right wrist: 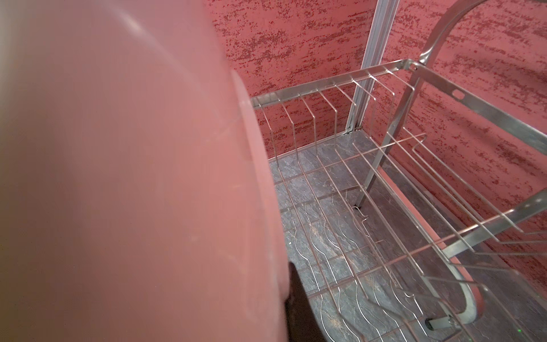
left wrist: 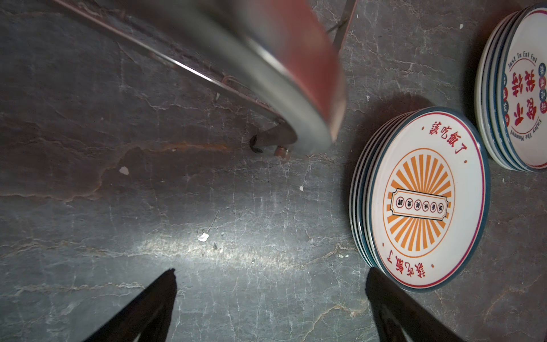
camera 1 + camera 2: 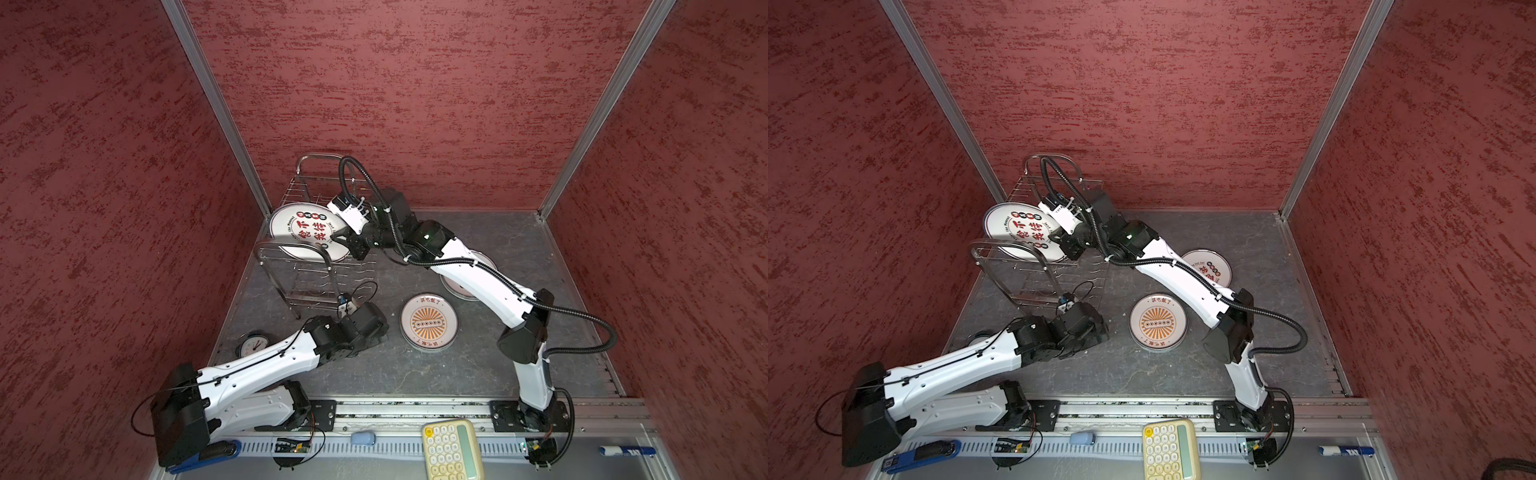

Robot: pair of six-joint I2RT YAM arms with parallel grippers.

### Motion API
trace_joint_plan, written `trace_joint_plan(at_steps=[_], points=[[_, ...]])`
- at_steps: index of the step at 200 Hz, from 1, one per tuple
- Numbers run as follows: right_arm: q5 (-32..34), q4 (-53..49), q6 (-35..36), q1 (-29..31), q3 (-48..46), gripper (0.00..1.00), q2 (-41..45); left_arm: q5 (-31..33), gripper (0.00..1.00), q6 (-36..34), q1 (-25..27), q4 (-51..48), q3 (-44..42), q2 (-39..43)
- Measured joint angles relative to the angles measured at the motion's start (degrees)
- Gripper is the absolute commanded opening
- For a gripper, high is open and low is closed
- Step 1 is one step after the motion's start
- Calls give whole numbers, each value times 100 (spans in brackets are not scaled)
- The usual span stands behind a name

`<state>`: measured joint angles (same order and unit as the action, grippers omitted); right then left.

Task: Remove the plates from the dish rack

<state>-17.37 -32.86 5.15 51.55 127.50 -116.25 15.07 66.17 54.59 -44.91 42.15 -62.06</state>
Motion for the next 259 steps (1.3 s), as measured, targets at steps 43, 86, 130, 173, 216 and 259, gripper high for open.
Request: trace_joint_plan(at_steps=[43,86,130,173,216,259], points=[[52,450,-26,0,-579,0,315,-20,99,0,-4,35,0,-109],[136,1137,-42,0,-1416,0,903,-57,99,-2,-31,116,0,-184],[245,1797,-42,0,-1718,0,1355,-85,100,-2,-31,127,7,-256],[463,2317,-37,-44,-1788,0,1508,-107,100,-17,-31,129,52,-317],[1082,2413,-186,-422,-2146,0,2009,-116,99,-177,81,247,195,-356],[1847,2264,-1086,-1869,-3554,0,3585,-157,100,-490,210,645,533,-780]])
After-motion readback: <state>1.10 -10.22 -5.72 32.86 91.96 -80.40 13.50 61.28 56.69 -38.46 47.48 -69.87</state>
